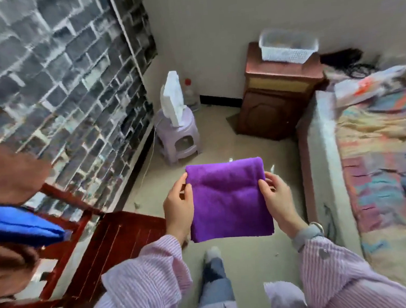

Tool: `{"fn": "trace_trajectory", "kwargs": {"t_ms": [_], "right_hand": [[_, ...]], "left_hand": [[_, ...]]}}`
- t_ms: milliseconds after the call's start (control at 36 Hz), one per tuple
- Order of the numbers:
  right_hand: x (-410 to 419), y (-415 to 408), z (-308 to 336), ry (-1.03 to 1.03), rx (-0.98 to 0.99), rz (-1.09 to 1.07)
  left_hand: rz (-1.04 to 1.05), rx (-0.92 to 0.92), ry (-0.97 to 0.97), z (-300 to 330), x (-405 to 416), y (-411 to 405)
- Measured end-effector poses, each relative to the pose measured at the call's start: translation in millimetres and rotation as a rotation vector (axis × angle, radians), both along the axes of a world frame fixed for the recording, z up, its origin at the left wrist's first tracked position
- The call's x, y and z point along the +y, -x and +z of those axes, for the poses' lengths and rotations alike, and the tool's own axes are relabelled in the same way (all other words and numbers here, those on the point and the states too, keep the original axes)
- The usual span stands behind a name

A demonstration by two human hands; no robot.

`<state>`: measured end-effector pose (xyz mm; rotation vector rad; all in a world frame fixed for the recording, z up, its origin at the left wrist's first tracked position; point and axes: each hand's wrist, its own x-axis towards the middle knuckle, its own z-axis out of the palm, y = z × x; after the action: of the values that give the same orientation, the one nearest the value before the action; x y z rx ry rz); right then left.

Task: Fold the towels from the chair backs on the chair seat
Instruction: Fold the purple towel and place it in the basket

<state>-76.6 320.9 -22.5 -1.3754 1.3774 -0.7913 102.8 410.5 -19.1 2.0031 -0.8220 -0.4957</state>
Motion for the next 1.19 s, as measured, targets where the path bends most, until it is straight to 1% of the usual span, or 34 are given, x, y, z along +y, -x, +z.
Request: {"fn": "trace_trajectory", "kwargs": {"t_ms": [111, 250, 500, 694, 889, 972, 1056, 1194], "right_hand": [[-72, 4, -3, 0.033, 0.026, -0.083], [-177, -1, 0, 0.066, 0.124, -0.145], [-349, -9, 19, 0.073, 0.218, -0.242], [-480, -3, 11, 0.071, 0.216, -0.318], [-645, 6, -8, 0.06, 0.184, -0.331], [-717, 8, -12, 0.052, 0.194, -0.334], [-791, 11, -17, -0.005, 0.187, -0.336], [-885, 10, -30, -0.069, 0.152, -0.279]], "left_hand": [[-0.053, 0.055, -0.005, -8, -89, -4], [-0.114, 0.125, -0.001, -11, -210, -12], [-0.241, 0.166, -0.01, 2, -404, -29], [-0.311, 0.138, -0.049, 0, -549, -28], [-0.341, 0.1, -0.045, -12, -715, -19], [-0.325, 0.124, -0.054, -17, -786, -13], [-0.317, 0.165, -0.084, -23, -860, -7], [-0.293, 0.221, -0.133, -32, -948, -5]]}}
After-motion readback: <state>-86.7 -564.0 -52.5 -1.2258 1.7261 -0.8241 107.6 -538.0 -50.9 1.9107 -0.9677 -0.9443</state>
